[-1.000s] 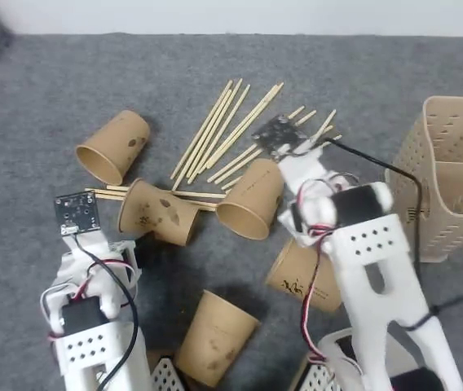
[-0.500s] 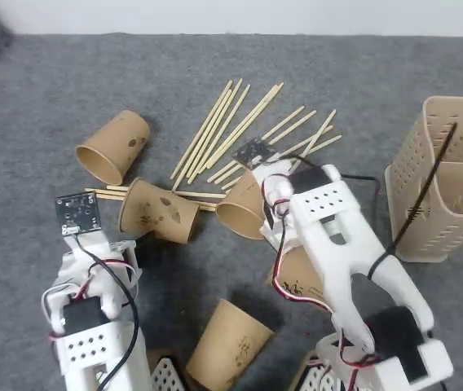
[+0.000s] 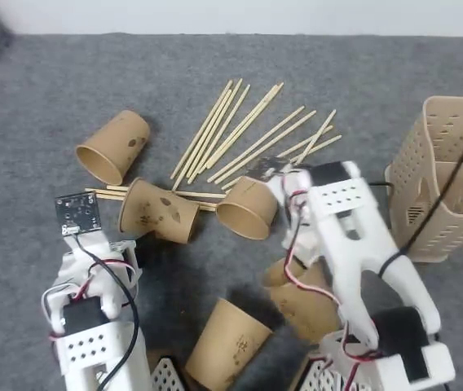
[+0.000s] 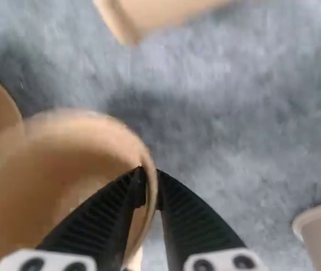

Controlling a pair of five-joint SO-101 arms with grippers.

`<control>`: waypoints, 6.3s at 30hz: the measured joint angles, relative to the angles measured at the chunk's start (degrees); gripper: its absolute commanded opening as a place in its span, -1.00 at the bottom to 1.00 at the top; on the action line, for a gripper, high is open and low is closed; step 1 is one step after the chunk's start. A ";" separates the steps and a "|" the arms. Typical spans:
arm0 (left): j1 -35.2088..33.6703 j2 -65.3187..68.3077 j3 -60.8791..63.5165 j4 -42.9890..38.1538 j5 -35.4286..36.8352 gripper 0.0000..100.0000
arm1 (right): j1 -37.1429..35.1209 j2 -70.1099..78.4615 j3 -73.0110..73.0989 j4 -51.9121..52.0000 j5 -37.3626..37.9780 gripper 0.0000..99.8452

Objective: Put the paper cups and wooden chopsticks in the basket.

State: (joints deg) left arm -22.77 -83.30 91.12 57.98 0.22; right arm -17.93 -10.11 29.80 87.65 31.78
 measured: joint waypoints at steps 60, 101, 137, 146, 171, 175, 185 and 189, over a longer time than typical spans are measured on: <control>0.00 0.00 0.00 0.00 0.00 -0.29 | 51.25 -1.14 -64.18 12.22 -12.92 -0.99; 0.00 0.00 0.00 0.00 0.00 -0.29 | 37.01 -2.29 -35.34 11.34 -9.41 -0.73; 0.00 0.00 0.00 0.00 0.00 -0.29 | 23.56 -6.86 -29.89 -3.87 -13.54 -0.44; 0.00 0.00 0.00 0.00 0.00 -0.29 | 5.80 -18.81 -44.66 12.84 -6.42 -0.58; 0.00 0.00 0.00 0.00 0.00 -0.29 | -20.31 -16.18 5.89 -24.53 -5.27 -0.39; 0.00 0.00 0.00 0.00 0.00 -0.29 | -18.99 -15.56 10.20 -31.21 -4.48 -0.39; 0.00 0.00 0.00 0.00 0.00 -0.29 | -11.43 -0.97 11.25 -45.19 -1.67 -0.69; 0.00 0.00 0.00 0.00 0.00 -0.29 | -7.21 -0.97 5.98 -42.81 -1.58 -0.92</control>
State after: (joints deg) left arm -22.77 -83.30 91.12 57.98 0.22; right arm -25.14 -11.08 35.78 44.84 30.20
